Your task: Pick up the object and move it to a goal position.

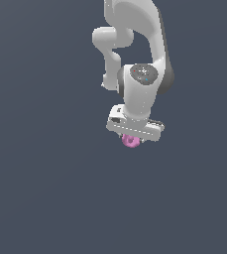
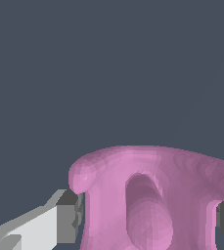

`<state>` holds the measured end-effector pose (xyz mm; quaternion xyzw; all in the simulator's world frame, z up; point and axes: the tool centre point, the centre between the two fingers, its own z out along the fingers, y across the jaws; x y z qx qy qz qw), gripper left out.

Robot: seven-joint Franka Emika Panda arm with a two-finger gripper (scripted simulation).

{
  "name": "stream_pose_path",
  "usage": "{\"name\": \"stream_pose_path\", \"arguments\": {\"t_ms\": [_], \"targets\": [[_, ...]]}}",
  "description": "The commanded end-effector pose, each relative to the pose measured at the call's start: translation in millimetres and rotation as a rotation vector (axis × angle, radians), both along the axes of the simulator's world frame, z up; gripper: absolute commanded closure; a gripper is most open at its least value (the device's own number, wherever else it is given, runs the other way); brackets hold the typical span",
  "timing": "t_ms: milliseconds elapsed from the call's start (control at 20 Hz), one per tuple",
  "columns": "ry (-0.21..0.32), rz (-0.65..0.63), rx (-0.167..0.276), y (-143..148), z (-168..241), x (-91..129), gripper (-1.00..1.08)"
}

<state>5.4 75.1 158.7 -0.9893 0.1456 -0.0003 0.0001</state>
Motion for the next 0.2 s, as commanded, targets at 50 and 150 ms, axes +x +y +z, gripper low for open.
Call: {"name": "stream_pose_path", "arguments": {"t_ms": [50, 150], "targets": [[0.001, -0.002, 0.0, 5.6, 2.8, -0.4, 1.08], [0.001, -0.002, 0.0, 5.3, 2.6, 0.2, 1.08]]}}
